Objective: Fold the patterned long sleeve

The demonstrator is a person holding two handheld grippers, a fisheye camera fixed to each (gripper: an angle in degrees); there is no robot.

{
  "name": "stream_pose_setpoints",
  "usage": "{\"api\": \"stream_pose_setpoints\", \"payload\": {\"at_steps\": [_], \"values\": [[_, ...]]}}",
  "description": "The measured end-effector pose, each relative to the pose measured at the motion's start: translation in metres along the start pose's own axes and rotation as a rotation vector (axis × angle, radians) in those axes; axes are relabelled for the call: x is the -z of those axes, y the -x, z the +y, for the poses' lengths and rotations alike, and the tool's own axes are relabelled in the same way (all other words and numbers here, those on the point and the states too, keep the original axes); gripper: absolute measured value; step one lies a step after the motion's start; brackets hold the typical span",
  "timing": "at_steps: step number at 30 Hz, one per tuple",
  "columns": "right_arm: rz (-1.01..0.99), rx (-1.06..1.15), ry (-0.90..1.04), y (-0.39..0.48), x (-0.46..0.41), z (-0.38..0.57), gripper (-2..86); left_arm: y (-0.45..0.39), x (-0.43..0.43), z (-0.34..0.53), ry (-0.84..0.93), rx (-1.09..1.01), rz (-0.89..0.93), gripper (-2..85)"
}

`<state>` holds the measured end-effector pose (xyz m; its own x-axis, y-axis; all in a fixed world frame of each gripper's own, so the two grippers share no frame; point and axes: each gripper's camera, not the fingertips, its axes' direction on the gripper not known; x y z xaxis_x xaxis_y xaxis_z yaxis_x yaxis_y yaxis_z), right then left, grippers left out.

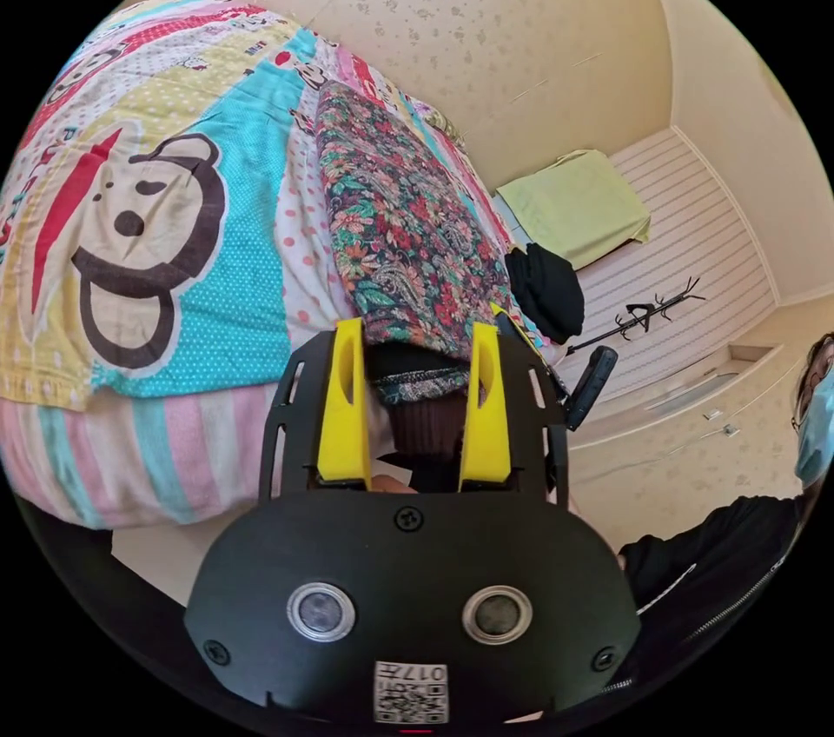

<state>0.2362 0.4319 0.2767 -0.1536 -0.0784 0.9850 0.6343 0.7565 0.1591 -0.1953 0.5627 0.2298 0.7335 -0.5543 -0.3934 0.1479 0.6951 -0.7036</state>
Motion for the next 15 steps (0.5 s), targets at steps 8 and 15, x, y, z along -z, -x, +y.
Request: {"api": "stream_pose_setpoints", "payload": {"at_steps": [8,15], "values": [[-0.001,0.117,-0.109,0.030,0.007,0.021,2.5,0.001,0.028,-0.031,0.003,0.049,0.089,6.7],[-0.278,0.372,-0.452,0.070,0.052,0.052,16.5,-0.010,0.045,-0.064,0.006,0.088,0.208,6.6]]}}
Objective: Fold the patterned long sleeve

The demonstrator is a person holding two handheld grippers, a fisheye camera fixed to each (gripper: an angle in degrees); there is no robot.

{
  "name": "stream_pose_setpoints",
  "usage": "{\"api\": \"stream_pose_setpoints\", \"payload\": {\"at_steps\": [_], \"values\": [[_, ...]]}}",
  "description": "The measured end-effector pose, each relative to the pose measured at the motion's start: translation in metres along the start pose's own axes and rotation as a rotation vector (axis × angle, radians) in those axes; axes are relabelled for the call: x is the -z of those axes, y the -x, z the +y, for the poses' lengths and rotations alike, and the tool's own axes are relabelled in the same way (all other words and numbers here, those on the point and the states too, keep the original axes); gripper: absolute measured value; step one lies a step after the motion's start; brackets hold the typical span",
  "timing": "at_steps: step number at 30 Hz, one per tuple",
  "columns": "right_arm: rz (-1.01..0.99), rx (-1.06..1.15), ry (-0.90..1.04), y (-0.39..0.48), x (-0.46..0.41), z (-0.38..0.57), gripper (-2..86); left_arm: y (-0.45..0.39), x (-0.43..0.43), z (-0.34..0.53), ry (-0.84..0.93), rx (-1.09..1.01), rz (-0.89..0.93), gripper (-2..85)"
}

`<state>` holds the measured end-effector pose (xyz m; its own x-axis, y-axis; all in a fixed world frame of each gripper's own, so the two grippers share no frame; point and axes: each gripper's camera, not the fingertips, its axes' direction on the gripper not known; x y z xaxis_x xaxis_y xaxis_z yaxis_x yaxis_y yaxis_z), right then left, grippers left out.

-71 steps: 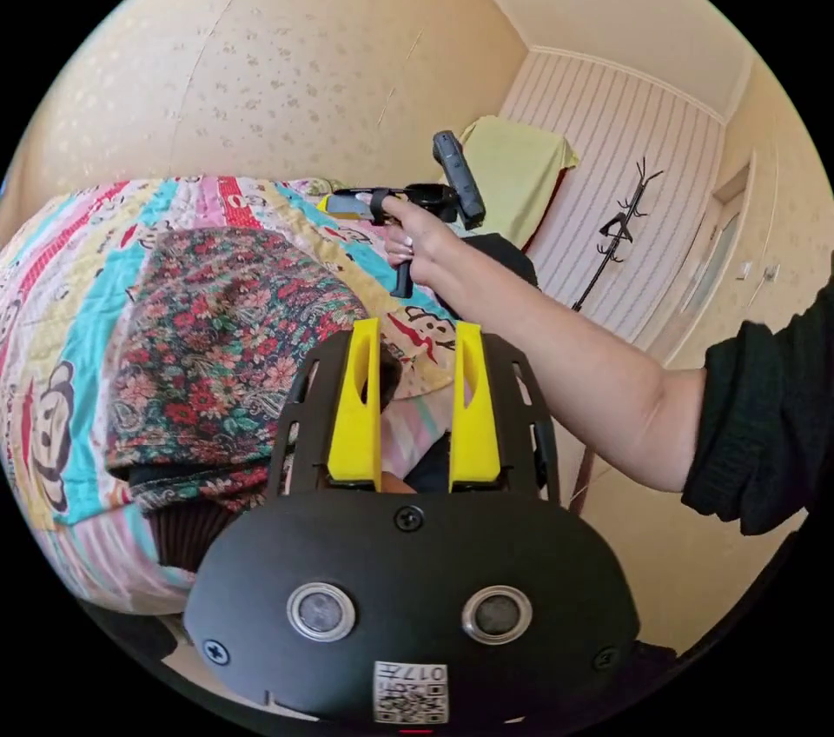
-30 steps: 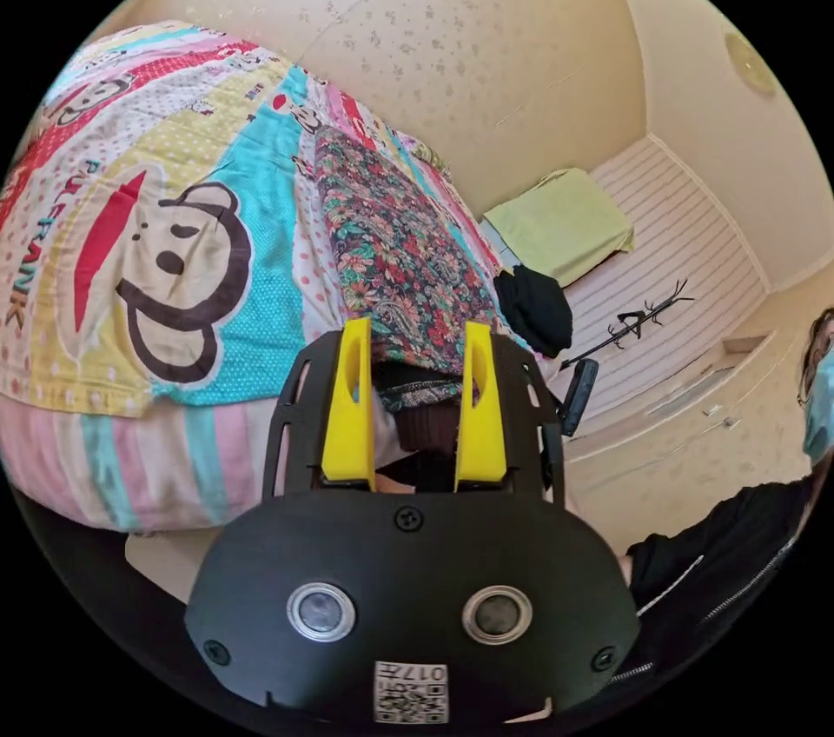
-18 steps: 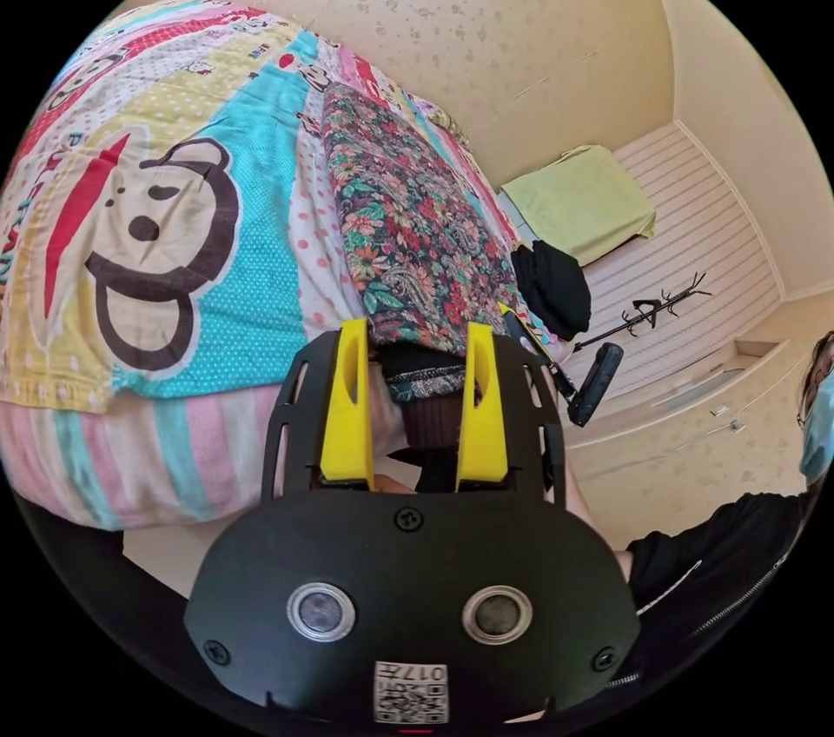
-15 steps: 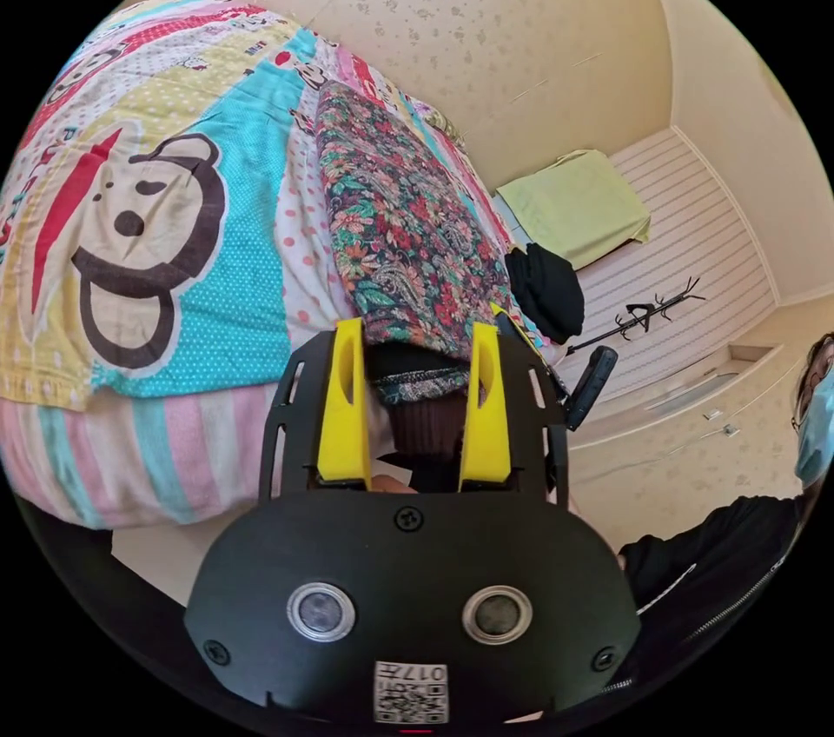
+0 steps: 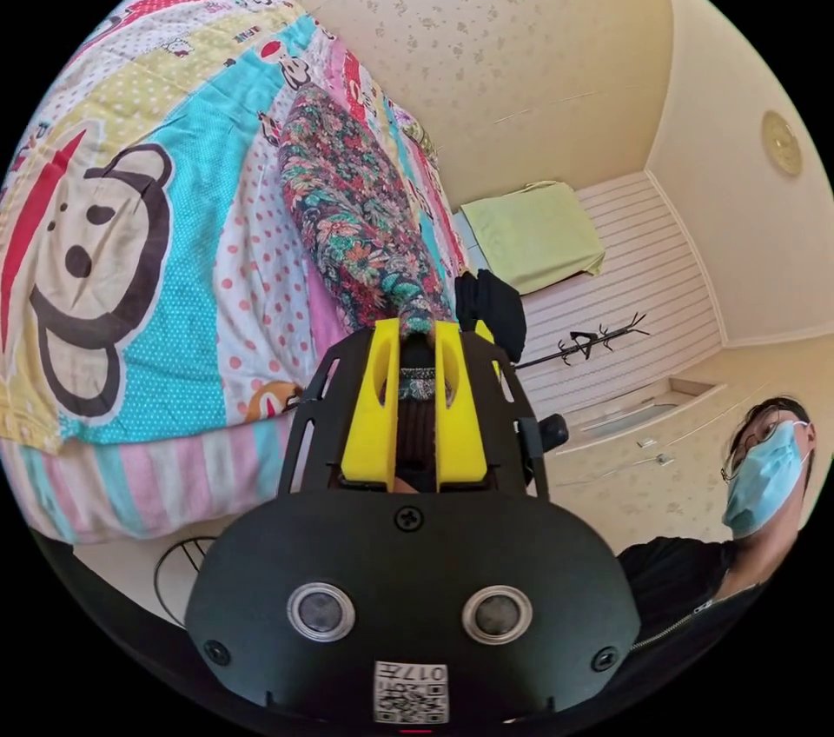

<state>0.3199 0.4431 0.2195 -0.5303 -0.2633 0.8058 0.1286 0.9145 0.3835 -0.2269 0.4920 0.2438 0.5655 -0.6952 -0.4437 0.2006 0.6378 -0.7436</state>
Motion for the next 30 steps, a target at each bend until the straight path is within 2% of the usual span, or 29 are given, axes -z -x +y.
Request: {"api": "stream_pose_setpoints", "payload": {"at_steps": [3,6,8,11,12,17,23,26,30], "values": [[-0.033,0.106,-0.025,0.034,0.011,-0.007,21.1,-0.010,0.004,-0.012,0.016,0.002,0.004,6.7],[-0.034,0.292,0.139,0.075,0.002,-0.013,23.2,-0.017,0.008,-0.023,0.015,0.037,0.046,6.7],[0.067,0.423,0.317,0.108,-0.015,-0.002,24.0,-0.020,0.011,-0.028,0.002,0.053,0.088,6.7],[0.288,0.435,0.410,0.128,-0.041,0.022,24.1,-0.031,0.014,-0.033,-0.009,0.035,0.108,6.9],[0.298,0.444,0.420,0.130,-0.045,0.026,24.0,-0.034,0.015,-0.033,-0.012,0.031,0.104,6.9],[0.459,0.466,0.547,0.136,-0.085,0.035,19.4,-0.036,0.017,-0.030,-0.027,0.049,0.128,6.7],[0.342,0.473,0.625,0.144,-0.112,0.033,9.2,-0.036,0.021,-0.022,-0.024,0.047,0.123,6.6],[0.398,0.534,0.711,0.159,-0.129,0.031,7.1,-0.034,0.025,-0.011,-0.029,0.023,0.087,6.6],[0.417,0.508,0.668,0.171,-0.124,0.024,6.1,-0.013,0.047,0.015,-0.057,0.038,0.093,6.6]]}}
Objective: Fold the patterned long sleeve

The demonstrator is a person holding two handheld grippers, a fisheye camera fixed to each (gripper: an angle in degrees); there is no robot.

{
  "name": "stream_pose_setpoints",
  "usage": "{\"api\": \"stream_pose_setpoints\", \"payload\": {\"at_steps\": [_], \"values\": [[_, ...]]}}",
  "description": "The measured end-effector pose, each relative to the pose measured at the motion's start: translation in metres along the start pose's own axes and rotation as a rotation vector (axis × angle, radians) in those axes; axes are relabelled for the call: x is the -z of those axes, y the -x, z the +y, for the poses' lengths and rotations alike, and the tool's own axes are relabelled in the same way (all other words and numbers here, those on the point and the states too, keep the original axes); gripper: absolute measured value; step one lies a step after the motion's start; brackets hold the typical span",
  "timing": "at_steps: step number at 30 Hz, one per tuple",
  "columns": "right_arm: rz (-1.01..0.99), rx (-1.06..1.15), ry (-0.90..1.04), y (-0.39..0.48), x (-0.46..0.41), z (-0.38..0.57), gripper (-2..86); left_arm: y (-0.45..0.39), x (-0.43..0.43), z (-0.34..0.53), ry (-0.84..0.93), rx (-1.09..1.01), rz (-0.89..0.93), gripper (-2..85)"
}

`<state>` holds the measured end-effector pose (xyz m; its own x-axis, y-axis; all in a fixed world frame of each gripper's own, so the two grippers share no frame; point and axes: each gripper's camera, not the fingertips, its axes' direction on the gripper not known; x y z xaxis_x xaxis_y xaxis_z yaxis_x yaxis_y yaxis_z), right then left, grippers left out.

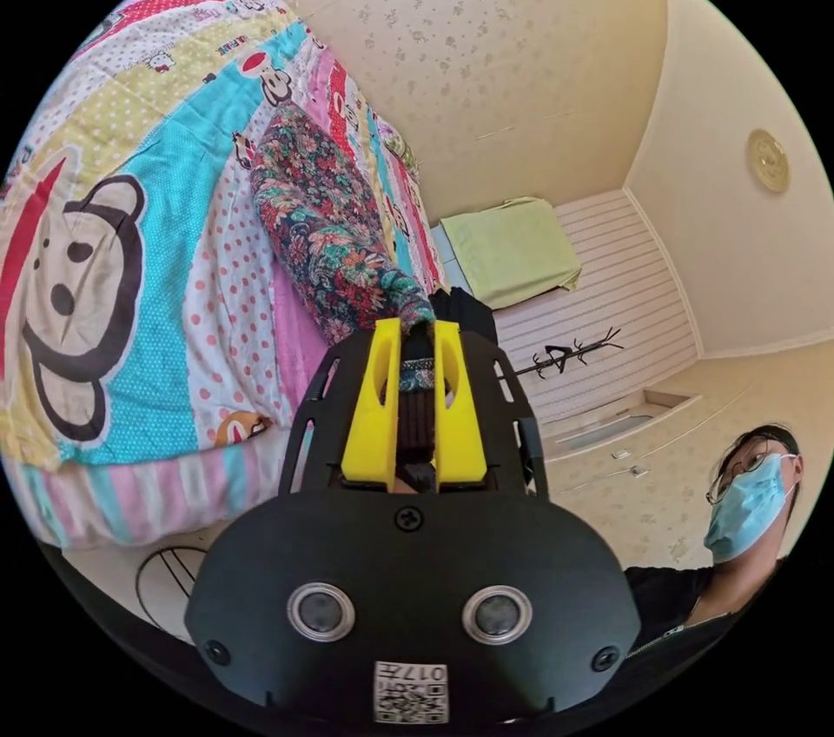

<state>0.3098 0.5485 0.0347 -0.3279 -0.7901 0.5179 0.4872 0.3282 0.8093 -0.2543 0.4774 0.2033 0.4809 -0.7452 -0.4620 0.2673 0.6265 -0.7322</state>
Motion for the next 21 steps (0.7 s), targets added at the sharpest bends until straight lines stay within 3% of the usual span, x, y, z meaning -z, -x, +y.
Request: {"api": "stream_pose_setpoints", "payload": {"at_steps": [6,11,16,21], "values": [[0.055,0.060,0.009,0.004,0.028,-0.001,5.0,0.008,0.034,0.030,0.128,-0.100,-0.034,7.8],[0.093,0.020,-0.037,0.017,0.040,0.017,3.1,-0.019,0.057,0.041,0.191,-0.334,0.122,1.1],[0.215,0.184,0.019,0.041,0.027,0.025,3.5,-0.041,0.042,0.045,0.172,-0.459,-0.248,9.8],[0.199,0.133,0.052,0.046,0.023,0.043,3.8,-0.016,0.000,0.057,0.164,-0.384,-0.331,16.5]]}}
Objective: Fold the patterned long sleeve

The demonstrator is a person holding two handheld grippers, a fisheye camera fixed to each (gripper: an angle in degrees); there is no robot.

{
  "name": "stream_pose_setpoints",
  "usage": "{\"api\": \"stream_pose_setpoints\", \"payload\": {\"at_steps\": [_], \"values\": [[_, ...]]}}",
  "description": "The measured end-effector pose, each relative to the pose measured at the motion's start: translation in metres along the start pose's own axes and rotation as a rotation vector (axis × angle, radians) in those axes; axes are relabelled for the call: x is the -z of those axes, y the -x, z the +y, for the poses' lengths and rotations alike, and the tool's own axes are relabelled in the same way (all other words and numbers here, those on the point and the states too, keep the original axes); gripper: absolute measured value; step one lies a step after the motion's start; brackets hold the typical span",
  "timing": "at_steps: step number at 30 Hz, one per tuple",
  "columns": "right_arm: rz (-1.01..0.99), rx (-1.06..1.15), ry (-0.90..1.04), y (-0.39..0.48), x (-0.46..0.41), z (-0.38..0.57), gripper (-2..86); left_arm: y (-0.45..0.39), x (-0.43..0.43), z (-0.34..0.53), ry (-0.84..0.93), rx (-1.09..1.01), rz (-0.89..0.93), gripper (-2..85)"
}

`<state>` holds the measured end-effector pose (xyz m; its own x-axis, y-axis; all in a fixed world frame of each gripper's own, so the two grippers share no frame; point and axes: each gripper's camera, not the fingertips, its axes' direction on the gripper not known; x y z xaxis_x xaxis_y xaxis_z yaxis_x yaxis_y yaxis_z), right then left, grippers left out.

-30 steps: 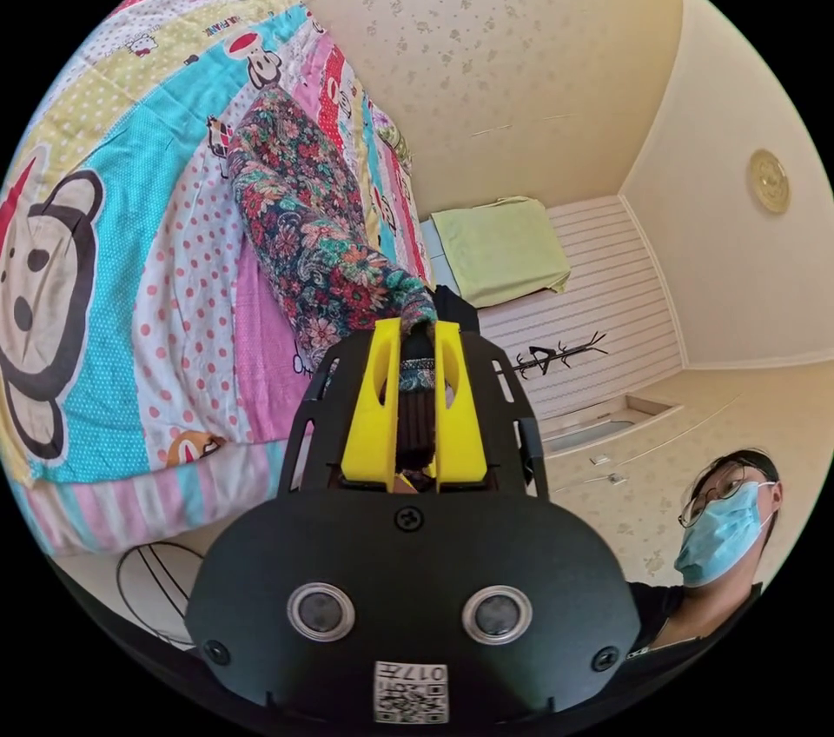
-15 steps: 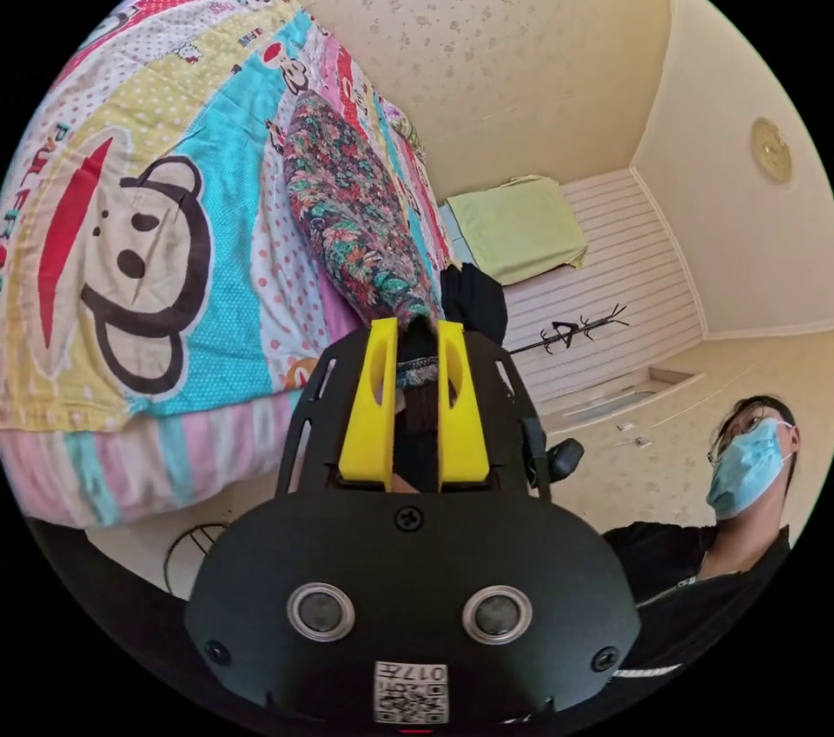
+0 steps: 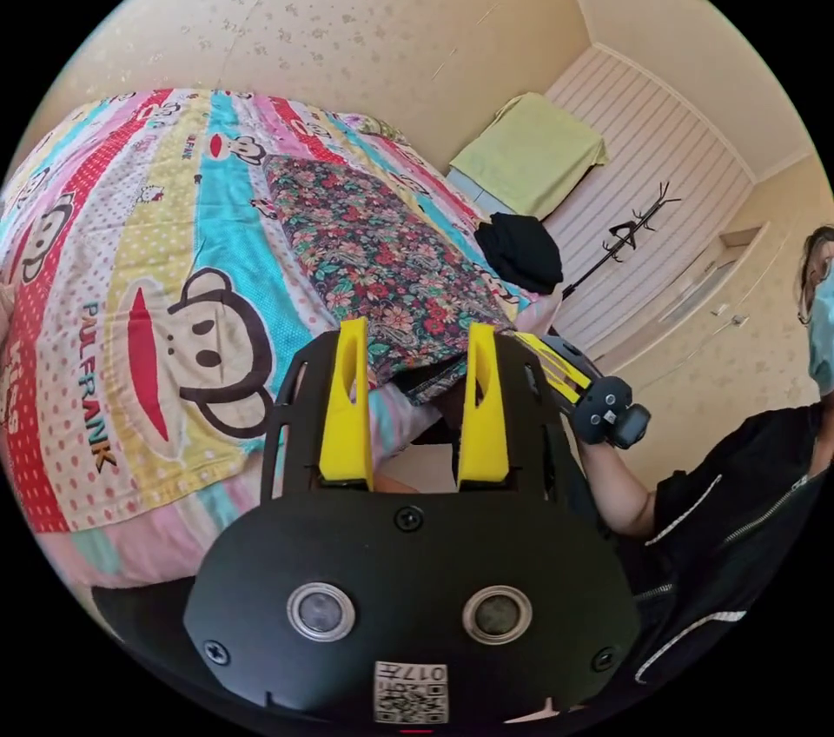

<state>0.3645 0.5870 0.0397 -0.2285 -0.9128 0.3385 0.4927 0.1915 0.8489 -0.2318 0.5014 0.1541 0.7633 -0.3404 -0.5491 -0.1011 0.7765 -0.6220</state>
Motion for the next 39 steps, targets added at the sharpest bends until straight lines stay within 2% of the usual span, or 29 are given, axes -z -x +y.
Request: {"api": "stream_pose_setpoints", "payload": {"at_steps": [4,8,10,13,18,21,23,26,32,34,39], "values": [[0.030,-0.071,-0.036,-0.002,0.008,0.020,3.6,0.021,-0.040,0.009,0.023,0.156,0.158,17.2],[0.124,-0.120,-0.140,-0.012,0.018,0.042,2.7,0.025,-0.058,0.014,-0.002,0.203,0.174,16.8],[0.164,-0.142,-0.205,-0.017,0.022,0.053,2.7,0.037,-0.060,0.018,-0.033,0.331,0.138,14.9],[0.172,-0.220,-0.250,-0.031,0.022,0.070,4.2,0.039,-0.053,0.021,-0.107,0.374,0.139,13.7],[0.068,-0.360,-0.283,-0.054,0.015,0.101,7.7,0.030,-0.041,0.022,-0.165,0.314,0.067,16.5],[-0.043,-0.478,-0.332,-0.071,0.008,0.121,8.4,0.038,-0.048,0.021,-0.136,0.341,0.126,16.7],[-0.220,-0.616,-0.411,-0.091,-0.001,0.140,9.6,0.044,-0.058,0.020,-0.105,0.365,0.191,16.6],[-0.439,-0.765,-0.531,-0.112,-0.017,0.170,12.0,0.043,-0.062,0.020,-0.127,0.362,0.171,16.1],[-0.615,-0.940,-0.553,-0.139,-0.049,0.212,14.3,0.025,-0.077,-0.002,-0.040,0.277,0.128,15.9],[-0.675,-0.978,-0.560,-0.145,-0.058,0.222,14.5,0.026,-0.082,-0.010,-0.023,0.324,0.086,12.9],[-0.735,-1.034,-0.565,-0.153,-0.068,0.237,15.2,0.034,-0.074,-0.031,-0.001,0.410,0.172,5.7]]}}
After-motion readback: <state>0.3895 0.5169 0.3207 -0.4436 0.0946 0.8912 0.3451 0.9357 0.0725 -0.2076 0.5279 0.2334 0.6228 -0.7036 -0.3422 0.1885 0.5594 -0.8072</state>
